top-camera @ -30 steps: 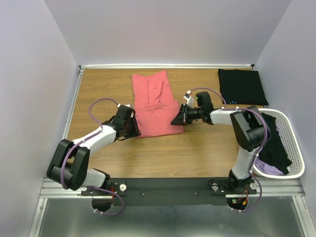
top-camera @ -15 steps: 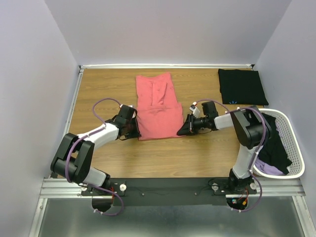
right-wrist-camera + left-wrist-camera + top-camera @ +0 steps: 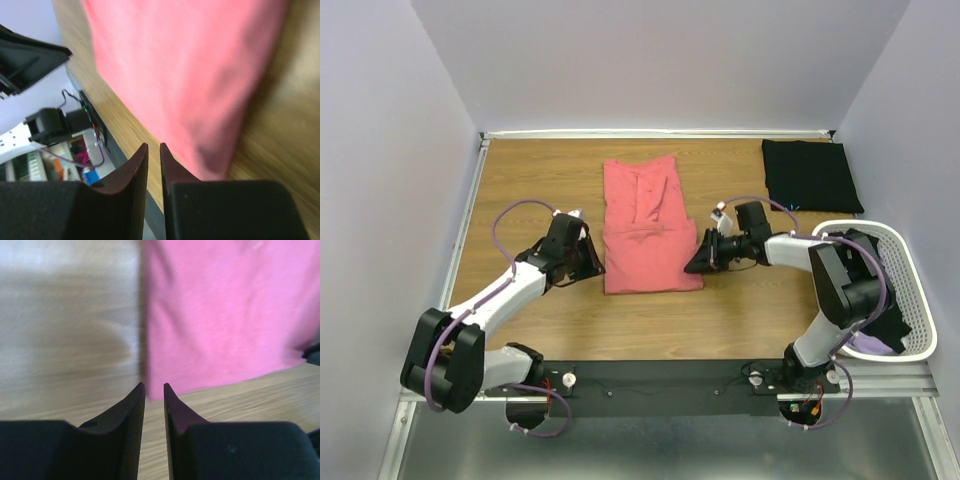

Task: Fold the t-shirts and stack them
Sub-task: Fold the tshirt

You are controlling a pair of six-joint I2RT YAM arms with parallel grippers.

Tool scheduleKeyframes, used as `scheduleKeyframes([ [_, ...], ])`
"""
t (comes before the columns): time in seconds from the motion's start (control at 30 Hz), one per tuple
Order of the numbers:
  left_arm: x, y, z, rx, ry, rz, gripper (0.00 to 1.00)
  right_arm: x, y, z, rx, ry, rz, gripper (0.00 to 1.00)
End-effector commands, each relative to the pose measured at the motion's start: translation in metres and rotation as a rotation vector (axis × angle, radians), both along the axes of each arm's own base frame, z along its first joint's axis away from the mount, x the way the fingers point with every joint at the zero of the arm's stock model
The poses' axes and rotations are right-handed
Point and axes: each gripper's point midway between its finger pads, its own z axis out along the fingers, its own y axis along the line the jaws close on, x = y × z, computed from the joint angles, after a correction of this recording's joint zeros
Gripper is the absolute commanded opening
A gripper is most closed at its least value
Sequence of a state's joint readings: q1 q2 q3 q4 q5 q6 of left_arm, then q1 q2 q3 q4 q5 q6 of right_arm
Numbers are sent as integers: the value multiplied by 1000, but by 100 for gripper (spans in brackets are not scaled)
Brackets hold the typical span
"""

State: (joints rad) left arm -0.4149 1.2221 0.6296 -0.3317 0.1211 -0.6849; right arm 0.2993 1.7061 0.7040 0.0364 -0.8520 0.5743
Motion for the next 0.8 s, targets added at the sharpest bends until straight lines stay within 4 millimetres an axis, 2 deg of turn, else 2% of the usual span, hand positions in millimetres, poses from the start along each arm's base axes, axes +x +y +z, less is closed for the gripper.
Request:
scheduleKeyframes([
  [0.0,26,-29,38,-133,-96,-20,29,46,3,37,-20,-169,-40,22],
  [0.07,37,-35,39,-139,-99,-26,29,69,6,47,-12,-200,-57,23],
  [0.17,59,-38,30,-110,-111,-25,28,99,8,47,-19,-226,-72,22],
  [0.27,74,-40,15,-94,-91,-35,27,126,9,37,-26,-228,-81,23],
  [0.3,76,-38,1,-82,-56,-34,27,133,9,36,-27,-231,-85,23],
  [0.33,80,-35,-4,-76,-44,-25,27,139,6,32,-29,-226,-94,23],
  [0.37,83,-28,-10,-71,-31,-7,27,146,6,21,-32,-209,-93,22],
  [0.53,82,-12,-38,-54,38,10,27,158,-8,-12,-60,-161,-116,22],
  [0.67,75,-2,-40,-48,53,29,27,159,-19,-27,-93,-152,-132,22],
  [0.77,72,1,-34,-41,43,32,27,157,-22,-24,-103,-169,-130,22],
])
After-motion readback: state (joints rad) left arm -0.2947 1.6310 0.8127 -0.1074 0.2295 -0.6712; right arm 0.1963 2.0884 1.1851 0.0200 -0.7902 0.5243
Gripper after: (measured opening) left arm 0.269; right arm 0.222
